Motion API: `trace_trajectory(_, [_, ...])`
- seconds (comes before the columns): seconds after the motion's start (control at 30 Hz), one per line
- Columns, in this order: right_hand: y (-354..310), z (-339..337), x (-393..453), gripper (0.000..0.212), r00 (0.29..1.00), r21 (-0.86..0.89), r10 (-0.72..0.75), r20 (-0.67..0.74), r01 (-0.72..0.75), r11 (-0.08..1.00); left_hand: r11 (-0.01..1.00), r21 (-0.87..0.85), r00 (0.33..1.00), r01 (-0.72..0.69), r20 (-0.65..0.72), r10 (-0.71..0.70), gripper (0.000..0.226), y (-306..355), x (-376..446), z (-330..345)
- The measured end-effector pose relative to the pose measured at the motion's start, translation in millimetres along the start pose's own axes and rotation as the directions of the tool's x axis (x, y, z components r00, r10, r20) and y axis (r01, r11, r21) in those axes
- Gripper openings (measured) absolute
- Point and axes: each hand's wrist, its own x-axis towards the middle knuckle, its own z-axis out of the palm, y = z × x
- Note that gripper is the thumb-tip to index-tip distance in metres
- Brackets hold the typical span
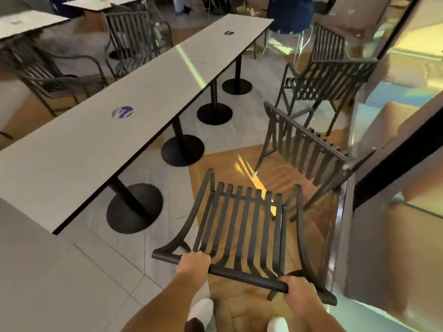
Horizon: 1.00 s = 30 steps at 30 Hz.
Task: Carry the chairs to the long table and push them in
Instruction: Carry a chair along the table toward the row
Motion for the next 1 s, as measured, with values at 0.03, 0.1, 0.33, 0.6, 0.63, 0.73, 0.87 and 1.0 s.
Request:
trace_trajectory(0.03, [9, -7, 4, 0.041, 1.000, -0.039, -0.029, 0.004, 0.029, 0.999, 0.999, -0.015, 0.999, 0.036, 0.000, -0.036, 0.017, 10, -6, 2])
trace_trajectory(0.1, [25, -18, 12, 0.044, 0.996, -0.108, -0.087, 0.025, 0.089, 0.990, 0.994, -0.042, 0.995, 0.096, 0.010, -0.096, 0.019, 30, -20, 10])
trace_trajectory(0.33, [34, -35, 38, 0.055, 0.970, -0.290, -0.236, 0.059, 0.243, 0.926, 0.923, -0.179, 0.940, 0.341, 0.060, -0.336, 0.022, 74, -62, 35])
trace_trajectory(0.6, [-17, -44, 72, 0.058, 0.918, -0.374, -0.388, 0.086, 0.391, 0.841, 0.806, -0.345, 0.875, 0.480, 0.116, -0.471, 0.022, 62, -84, 53])
trace_trajectory(0.63, [-25, -44, 76, 0.058, 0.912, -0.395, -0.401, 0.087, 0.401, 0.827, 0.796, -0.345, 0.866, 0.497, 0.131, -0.483, 0.022, 59, -85, 55])
trace_trajectory(0.73, [-50, -52, 91, 0.057, 0.888, -0.438, -0.455, 0.063, 0.435, 0.787, 0.756, -0.369, 0.839, 0.541, 0.175, -0.515, 0.024, 49, -81, 60])
trace_trajectory(0.87, [-83, -66, 114, 0.058, 0.870, -0.507, -0.493, 0.024, 0.436, 0.744, 0.694, -0.416, 0.806, 0.588, 0.230, -0.546, 0.024, 32, -71, 56])
trace_trajectory(1.0, [-121, -85, 138, 0.062, 0.846, -0.532, -0.531, 0.036, 0.466, 0.707, 0.654, -0.458, 0.792, 0.602, 0.239, -0.562, 0.026, 13, -59, 50])
